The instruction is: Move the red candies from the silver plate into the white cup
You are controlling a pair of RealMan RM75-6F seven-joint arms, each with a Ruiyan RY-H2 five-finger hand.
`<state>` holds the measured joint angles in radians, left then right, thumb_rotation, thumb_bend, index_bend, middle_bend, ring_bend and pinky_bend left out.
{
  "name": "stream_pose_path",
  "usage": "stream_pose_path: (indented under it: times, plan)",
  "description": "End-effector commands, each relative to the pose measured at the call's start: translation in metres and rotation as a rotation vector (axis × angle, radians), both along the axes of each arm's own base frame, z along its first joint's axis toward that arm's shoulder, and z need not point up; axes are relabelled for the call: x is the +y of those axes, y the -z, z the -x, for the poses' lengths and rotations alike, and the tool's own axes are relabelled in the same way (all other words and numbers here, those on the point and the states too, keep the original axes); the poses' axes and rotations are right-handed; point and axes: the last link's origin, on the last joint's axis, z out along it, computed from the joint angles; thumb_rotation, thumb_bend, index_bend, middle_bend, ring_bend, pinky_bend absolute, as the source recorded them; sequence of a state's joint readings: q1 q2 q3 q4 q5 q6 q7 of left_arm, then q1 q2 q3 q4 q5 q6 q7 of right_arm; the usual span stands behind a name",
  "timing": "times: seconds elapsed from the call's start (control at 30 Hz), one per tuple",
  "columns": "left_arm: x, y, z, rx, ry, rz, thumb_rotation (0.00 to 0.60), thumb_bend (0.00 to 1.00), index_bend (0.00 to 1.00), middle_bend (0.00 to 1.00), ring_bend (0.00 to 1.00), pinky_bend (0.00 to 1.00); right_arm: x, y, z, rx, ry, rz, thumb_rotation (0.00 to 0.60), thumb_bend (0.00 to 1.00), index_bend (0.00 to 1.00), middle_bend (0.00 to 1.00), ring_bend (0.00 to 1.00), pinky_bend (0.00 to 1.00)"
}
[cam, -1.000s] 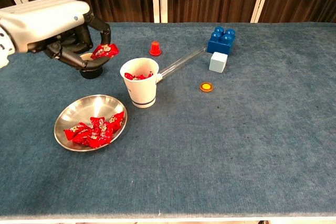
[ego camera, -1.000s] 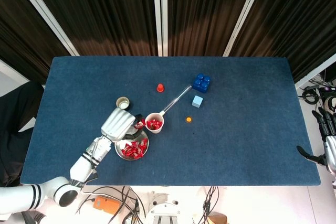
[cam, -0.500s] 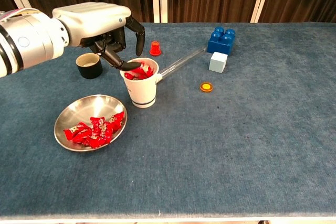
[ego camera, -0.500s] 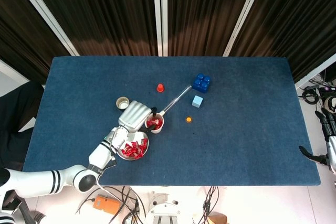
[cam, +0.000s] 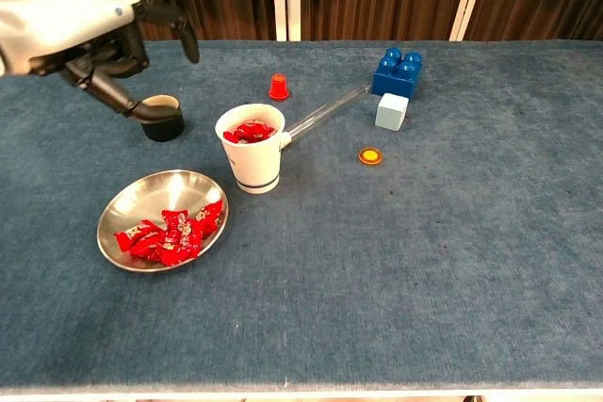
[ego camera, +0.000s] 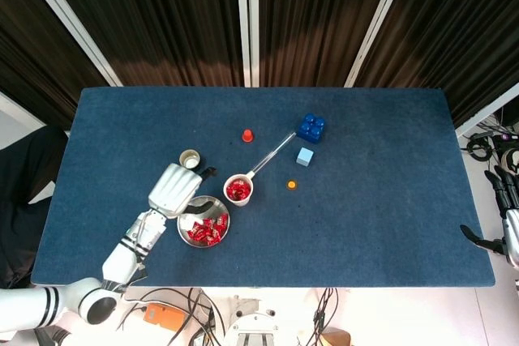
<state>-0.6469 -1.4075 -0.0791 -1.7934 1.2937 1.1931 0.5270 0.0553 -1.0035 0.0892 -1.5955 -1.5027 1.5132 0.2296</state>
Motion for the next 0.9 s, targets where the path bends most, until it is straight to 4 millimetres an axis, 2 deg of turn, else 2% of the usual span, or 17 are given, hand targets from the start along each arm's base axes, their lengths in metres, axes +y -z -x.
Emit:
stream_pose_path:
  times: [0.03, 0.17, 0.37, 0.67, 0.9]
  plan:
    - [-0.017, 0.000, 0.022, 0.033, -0.023, 0.024, 0.494, 0.15, 0.33, 0.94, 0.92, 0.86, -0.001, 0.001, 0.000, -0.001, -0.001, -0.005, 0.600, 0.33, 0.00, 0.03, 0.00, 0.00]
    - [-0.028, 0.013, 0.031, 0.053, -0.031, 0.084, 0.493, 0.15, 0.35, 0.94, 0.92, 0.86, -0.002, 0.003, -0.001, 0.001, -0.006, -0.011, 0.600, 0.33, 0.00, 0.03, 0.00, 0.00]
    - [-0.034, 0.037, 0.027, 0.061, -0.006, 0.154, 0.492, 0.15, 0.37, 0.94, 0.92, 0.86, -0.004, 0.003, -0.004, 0.004, -0.012, -0.014, 0.600, 0.33, 0.00, 0.03, 0.00, 0.00]
    - [-0.020, 0.069, 0.012, 0.048, -0.054, 0.199, 0.491, 0.15, 0.37, 0.94, 0.92, 0.86, -0.002, 0.003, -0.004, 0.006, -0.007, -0.012, 0.600, 0.33, 0.00, 0.03, 0.00, 0.00]
    - [-0.017, 0.079, 0.010, 0.071, -0.065, 0.203, 0.496, 0.15, 0.38, 0.94, 0.92, 0.86, -0.002, 0.003, -0.004, 0.008, -0.003, -0.014, 0.600, 0.33, 0.00, 0.03, 0.00, 0.00]
